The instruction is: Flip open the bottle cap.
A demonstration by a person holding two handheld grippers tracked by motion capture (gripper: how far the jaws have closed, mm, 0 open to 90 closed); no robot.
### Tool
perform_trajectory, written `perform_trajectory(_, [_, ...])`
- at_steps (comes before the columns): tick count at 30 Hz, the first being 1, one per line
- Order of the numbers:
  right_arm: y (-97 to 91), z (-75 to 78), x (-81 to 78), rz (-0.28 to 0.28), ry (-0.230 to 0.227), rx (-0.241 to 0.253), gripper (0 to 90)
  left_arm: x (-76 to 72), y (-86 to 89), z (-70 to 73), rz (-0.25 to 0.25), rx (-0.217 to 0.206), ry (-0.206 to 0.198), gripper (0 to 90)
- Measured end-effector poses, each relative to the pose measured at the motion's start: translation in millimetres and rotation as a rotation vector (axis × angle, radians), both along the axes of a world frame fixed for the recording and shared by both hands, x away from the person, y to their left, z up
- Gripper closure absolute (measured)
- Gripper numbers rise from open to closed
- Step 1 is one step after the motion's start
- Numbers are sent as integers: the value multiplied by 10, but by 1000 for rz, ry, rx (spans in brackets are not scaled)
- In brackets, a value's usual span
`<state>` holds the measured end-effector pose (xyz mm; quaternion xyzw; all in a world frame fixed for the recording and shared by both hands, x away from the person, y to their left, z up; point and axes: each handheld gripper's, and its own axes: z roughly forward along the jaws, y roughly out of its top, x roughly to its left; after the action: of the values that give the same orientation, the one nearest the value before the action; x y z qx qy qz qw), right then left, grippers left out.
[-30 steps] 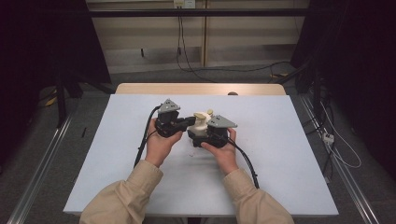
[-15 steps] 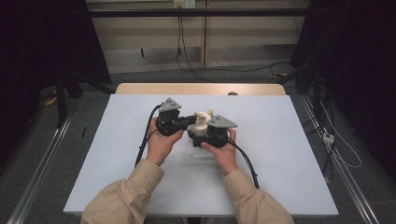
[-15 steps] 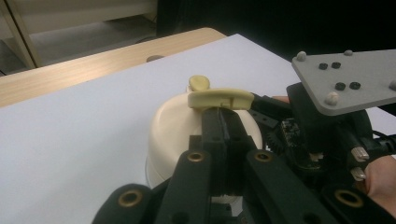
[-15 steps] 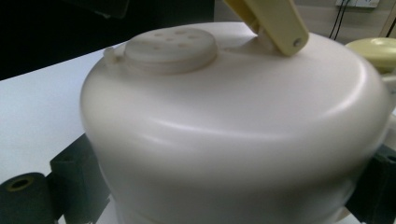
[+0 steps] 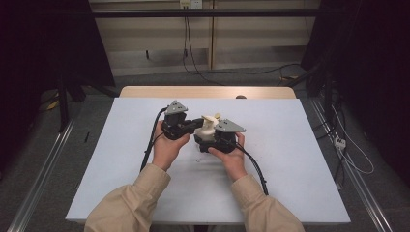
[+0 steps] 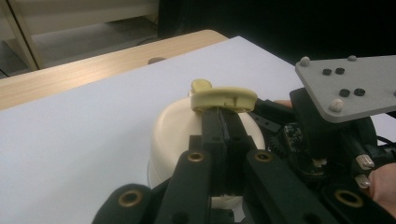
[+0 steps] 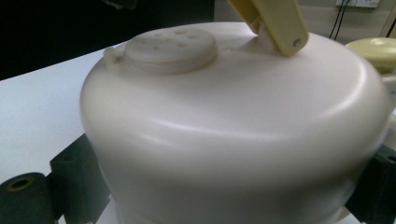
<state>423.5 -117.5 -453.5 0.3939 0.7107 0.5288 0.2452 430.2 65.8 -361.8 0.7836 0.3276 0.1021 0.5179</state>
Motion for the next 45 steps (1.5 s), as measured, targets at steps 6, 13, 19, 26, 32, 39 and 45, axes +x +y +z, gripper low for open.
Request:
perform_trajectory(6, [0,0,0,0,0,0,73,5,-9,-5,1,-1,2,900])
perform_trajectory(13, [0,1,0,0,0,0,73,16,-17,-3,2,-5,0,900])
perform_trajectory(19, [0,1,0,0,0,-1,74,34,-31,30,-1,1,-4,900])
perform_trajectory(26, [0,1,-1,0,1,0,74,61,-49,59,-2,5,-6,900])
perform_trajectory(32, [-1,1,0,0,0,0,74,70,-73,65,-3,4,-6,900])
perform_trajectory(39, [-1,1,0,0,1,0,73,87,-76,56,0,3,-3,900])
perform_trajectory(45, [-1,1,0,1,1,0,74,96,-83,55,3,-1,1,900])
